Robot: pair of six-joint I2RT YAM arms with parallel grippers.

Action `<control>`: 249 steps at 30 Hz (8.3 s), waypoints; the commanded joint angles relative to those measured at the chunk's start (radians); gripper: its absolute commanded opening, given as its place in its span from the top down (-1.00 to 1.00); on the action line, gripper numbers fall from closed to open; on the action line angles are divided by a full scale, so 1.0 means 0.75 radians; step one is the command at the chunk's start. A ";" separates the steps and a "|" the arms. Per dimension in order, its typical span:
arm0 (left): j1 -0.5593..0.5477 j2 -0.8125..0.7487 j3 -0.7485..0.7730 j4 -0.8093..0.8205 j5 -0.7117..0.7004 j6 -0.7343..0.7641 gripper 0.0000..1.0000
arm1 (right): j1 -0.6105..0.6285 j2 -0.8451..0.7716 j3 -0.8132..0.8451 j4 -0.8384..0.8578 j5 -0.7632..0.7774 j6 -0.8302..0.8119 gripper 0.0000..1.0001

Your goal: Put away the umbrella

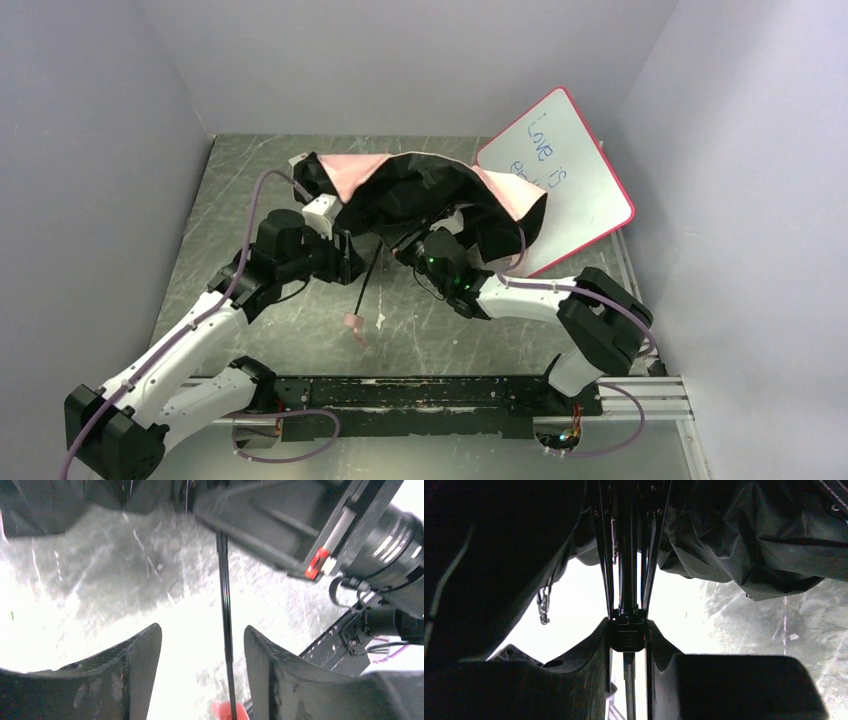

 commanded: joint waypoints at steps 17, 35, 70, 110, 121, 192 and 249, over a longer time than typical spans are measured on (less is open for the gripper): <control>-0.047 0.101 -0.042 -0.121 -0.004 -0.012 -0.44 | -0.032 0.051 0.037 0.091 0.129 0.073 1.00; -0.067 0.195 -0.037 0.045 0.017 -0.061 0.91 | -0.022 -0.016 0.047 -0.003 0.061 -0.040 1.00; -0.067 0.282 0.008 0.166 -0.056 -0.061 0.91 | -0.094 -0.109 0.016 -0.060 -0.015 -0.182 1.00; -0.058 0.358 0.246 0.059 -0.307 0.118 0.90 | 0.101 -0.544 -0.153 -0.422 -0.196 -0.837 -0.50; -0.034 0.365 0.264 0.130 -0.130 0.038 0.91 | 0.100 -0.605 -0.320 -0.452 -0.146 -0.701 -0.51; -0.061 0.062 -0.185 -0.408 -0.519 -0.801 -0.65 | -0.554 1.120 1.654 -1.368 -0.516 -1.467 -0.19; 0.168 0.377 0.063 -0.024 -0.540 -0.213 -0.31 | -0.467 0.103 0.527 -1.114 -0.246 -1.196 -0.31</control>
